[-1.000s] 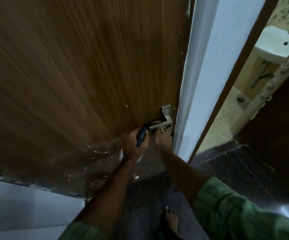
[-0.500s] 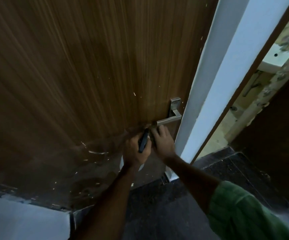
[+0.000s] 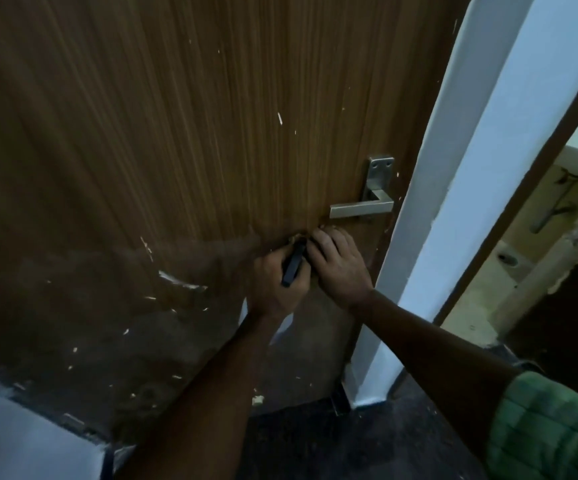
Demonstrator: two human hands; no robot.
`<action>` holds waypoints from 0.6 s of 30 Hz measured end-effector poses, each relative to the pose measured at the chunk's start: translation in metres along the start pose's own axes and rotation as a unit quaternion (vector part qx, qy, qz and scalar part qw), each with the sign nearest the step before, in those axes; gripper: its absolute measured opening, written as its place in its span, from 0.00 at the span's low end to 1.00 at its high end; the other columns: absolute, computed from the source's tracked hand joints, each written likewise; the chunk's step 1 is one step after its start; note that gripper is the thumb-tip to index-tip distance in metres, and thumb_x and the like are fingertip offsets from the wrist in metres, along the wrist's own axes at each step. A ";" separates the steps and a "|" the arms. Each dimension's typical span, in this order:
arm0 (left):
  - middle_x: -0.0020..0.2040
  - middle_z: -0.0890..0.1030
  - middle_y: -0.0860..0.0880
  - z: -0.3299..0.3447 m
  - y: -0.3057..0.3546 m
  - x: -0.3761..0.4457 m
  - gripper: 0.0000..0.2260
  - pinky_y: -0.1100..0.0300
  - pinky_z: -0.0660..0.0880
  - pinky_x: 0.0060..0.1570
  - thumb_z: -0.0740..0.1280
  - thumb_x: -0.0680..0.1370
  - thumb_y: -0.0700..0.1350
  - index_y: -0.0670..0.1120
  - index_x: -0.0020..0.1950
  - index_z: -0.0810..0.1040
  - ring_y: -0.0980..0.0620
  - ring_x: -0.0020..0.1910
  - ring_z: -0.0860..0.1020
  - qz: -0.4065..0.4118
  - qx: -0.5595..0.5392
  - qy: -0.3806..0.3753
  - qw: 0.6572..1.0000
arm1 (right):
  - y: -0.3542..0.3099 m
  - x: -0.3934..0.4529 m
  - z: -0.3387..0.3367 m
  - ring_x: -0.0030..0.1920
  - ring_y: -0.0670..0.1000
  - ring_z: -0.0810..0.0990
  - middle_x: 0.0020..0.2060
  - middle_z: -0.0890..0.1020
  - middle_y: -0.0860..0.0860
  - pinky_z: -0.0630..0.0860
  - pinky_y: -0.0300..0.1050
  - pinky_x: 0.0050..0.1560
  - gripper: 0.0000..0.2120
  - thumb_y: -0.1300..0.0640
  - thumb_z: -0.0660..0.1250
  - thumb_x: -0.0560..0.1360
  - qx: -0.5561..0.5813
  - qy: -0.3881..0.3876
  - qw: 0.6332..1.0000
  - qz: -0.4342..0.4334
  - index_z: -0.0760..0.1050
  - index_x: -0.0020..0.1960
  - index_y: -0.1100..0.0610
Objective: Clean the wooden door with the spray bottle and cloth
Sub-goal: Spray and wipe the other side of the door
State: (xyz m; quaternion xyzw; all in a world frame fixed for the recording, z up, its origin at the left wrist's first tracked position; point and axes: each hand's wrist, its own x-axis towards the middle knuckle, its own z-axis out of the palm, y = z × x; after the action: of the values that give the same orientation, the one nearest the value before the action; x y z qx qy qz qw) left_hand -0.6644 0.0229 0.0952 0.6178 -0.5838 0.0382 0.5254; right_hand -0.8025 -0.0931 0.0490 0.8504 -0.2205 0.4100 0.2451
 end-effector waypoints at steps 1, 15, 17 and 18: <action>0.33 0.82 0.49 0.001 -0.003 -0.002 0.07 0.70 0.71 0.34 0.71 0.78 0.45 0.45 0.42 0.84 0.56 0.31 0.74 0.007 -0.003 0.006 1.000 | 0.001 0.002 0.003 0.68 0.63 0.72 0.66 0.78 0.62 0.68 0.61 0.73 0.22 0.57 0.69 0.80 0.000 0.008 1.000 -0.006 0.71 0.72 0.60; 0.23 0.70 0.55 0.042 -0.014 -0.044 0.22 0.66 0.60 0.24 0.73 0.77 0.45 0.50 0.26 0.68 0.56 0.22 0.68 0.035 -0.014 -0.034 0.999 | 0.036 -0.039 -0.025 0.58 0.61 0.79 0.67 0.76 0.56 0.81 0.52 0.46 0.20 0.54 0.70 0.78 -0.036 0.145 0.988 0.049 0.77 0.69 0.54; 0.24 0.69 0.53 0.053 -0.014 -0.051 0.21 0.65 0.61 0.24 0.73 0.75 0.45 0.49 0.26 0.68 0.56 0.23 0.67 0.017 -0.019 -0.017 1.000 | 0.048 -0.050 -0.026 0.57 0.59 0.79 0.66 0.77 0.53 0.82 0.52 0.45 0.22 0.61 0.73 0.74 0.000 0.129 0.988 0.089 0.77 0.68 0.53; 0.25 0.70 0.52 0.057 -0.013 -0.055 0.21 0.64 0.62 0.24 0.74 0.75 0.44 0.48 0.26 0.68 0.55 0.23 0.67 0.006 -0.025 -0.001 1.000 | 0.053 -0.052 -0.028 0.57 0.58 0.79 0.64 0.79 0.52 0.81 0.53 0.46 0.23 0.64 0.73 0.72 0.019 0.135 0.986 0.099 0.79 0.66 0.53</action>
State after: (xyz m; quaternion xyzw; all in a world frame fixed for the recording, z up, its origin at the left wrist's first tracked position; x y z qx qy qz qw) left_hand -0.7043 0.0177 0.0251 0.6007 -0.5889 0.0258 0.5401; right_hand -0.8790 -0.1085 0.0350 0.7659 -0.2610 0.5472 0.2141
